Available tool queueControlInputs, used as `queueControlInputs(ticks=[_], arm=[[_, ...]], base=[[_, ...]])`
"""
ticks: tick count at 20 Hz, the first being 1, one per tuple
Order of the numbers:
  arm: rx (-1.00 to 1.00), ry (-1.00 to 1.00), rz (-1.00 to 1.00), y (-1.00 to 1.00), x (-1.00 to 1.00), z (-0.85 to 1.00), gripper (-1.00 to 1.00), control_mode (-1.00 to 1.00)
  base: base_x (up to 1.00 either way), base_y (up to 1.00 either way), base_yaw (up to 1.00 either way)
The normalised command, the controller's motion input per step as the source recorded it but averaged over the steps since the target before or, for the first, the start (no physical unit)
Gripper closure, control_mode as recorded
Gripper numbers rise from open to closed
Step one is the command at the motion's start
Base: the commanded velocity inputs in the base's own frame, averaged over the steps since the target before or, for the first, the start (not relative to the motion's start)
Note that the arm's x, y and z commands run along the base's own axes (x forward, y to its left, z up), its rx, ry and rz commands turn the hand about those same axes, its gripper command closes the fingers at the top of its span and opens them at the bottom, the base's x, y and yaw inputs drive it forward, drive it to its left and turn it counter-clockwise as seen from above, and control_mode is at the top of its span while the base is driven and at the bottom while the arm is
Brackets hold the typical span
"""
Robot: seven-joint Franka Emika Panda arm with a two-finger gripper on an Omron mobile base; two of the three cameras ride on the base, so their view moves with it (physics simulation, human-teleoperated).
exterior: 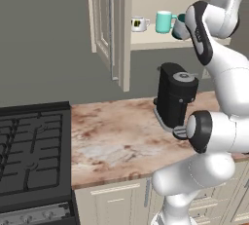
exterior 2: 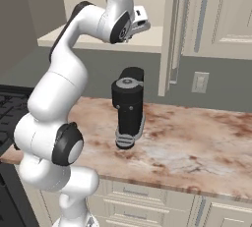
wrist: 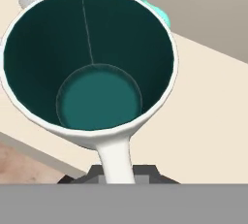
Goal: Pick the mug on the counter and place it in the cabinet with the handle facing the right, like the mugs already inside.
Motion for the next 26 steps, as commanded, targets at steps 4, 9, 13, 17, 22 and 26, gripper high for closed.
queueControlInputs(ticks=[4, 9, 13, 17, 22, 26], arm=[[0.02, 0.0, 0.02, 0.03, 0.21, -0.11, 1.0, -1.0], [0.05, 0.0, 0.07, 0.0, 0.3, -0.12, 1.0, -1.0], [0.04, 0.0, 0.1, 0.0, 0.32, -0.02, 1.0, -1.0], [0.0, 0.0, 0.11, 0.03, 0.27, 0.0, 1.0, -1.0], [0.0, 0.0, 0.14, 0.05, 0.2, 0.0, 1.0, -1.0], [0.0, 0.0, 0.11, 0.12, 0.0, 0.0, 1.0, -1.0]], base=[[0.0, 0.0, 0.0], [0.0, 0.0, 0.0], [0.0, 0.0, 0.0], [0.0, 0.0, 0.0], [0.0, 0.0, 0.0], [0.0, 0.0, 0.0]])
